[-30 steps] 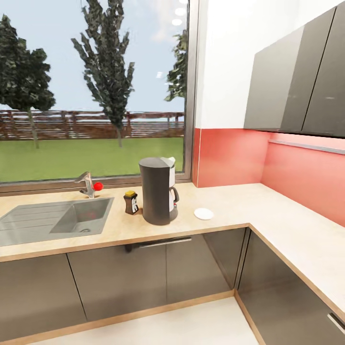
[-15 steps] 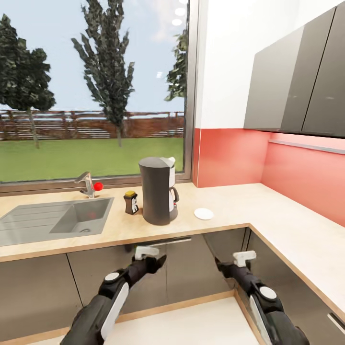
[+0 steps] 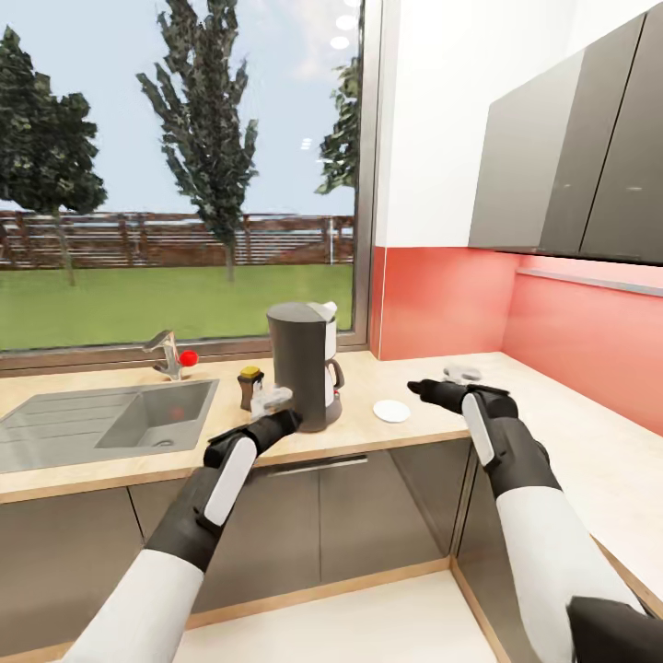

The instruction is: Set up a coffee station on the kitchen countertop: keep the coffee maker on the countertop, move the bottle of coffee from the kitchen shelf to the counter next to the coffee maker, place a paper coffee filter on top of the coffee maker, put the saucer next to the coffee maker with the coffee cup on the saucer, and place the electric kettle next to the coffee maker.

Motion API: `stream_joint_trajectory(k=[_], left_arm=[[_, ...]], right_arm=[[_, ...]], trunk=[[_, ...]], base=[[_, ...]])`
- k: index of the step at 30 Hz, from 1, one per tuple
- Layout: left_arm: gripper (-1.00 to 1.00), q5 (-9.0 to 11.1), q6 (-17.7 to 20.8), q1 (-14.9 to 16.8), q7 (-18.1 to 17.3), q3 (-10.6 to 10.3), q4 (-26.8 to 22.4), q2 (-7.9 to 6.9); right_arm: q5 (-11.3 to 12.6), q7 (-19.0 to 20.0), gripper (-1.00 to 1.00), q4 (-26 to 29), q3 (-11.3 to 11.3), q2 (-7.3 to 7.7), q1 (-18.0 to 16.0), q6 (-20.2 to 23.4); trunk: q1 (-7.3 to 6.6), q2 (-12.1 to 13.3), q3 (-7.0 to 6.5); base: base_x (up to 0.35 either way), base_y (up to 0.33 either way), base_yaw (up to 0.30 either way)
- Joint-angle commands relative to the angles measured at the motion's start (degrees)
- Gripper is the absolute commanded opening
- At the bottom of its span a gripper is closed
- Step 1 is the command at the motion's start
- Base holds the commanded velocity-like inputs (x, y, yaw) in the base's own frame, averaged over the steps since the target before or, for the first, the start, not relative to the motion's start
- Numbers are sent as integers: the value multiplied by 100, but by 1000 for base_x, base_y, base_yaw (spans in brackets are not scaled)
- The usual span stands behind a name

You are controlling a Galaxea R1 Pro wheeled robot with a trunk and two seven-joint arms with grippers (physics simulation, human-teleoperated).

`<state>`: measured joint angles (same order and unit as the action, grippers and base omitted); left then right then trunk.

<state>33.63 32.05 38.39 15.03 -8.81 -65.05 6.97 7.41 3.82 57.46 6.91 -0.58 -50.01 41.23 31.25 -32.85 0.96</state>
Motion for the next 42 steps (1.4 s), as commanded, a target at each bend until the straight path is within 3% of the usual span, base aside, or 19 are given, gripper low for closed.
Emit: stream_joint_trajectory(k=[1, 3, 8, 35, 42], left_arm=[[100, 69, 10, -23, 120, -7, -8, 5], [100, 92, -2, -186, 276, -7, -32, 17], [100, 143, -14, -431, 345, -12, -86, 29], [100, 161, -36, -467, 309, -25, -51, 41], [100, 161, -41, -469, 301, -25, -22, 41]], right_arm=[[48, 8, 100, -34, 51, -7, -12, 30], [132, -16, 100, -306, 201, -14, -27, 34], [179, -13, 100, -631, 271, -27, -34, 42], [182, -13, 100, -759, 267, -56, -28, 87], [182, -13, 100, -762, 270, -56, -29, 87]], trunk=[[2, -10, 10], [2, -10, 10], [2, -10, 10], [2, -10, 10], [2, -10, 10]], base=[[0, 0, 0], [0, 0, 0], [0, 0, 0], [113, -81, 0], [182, -227, 178]])
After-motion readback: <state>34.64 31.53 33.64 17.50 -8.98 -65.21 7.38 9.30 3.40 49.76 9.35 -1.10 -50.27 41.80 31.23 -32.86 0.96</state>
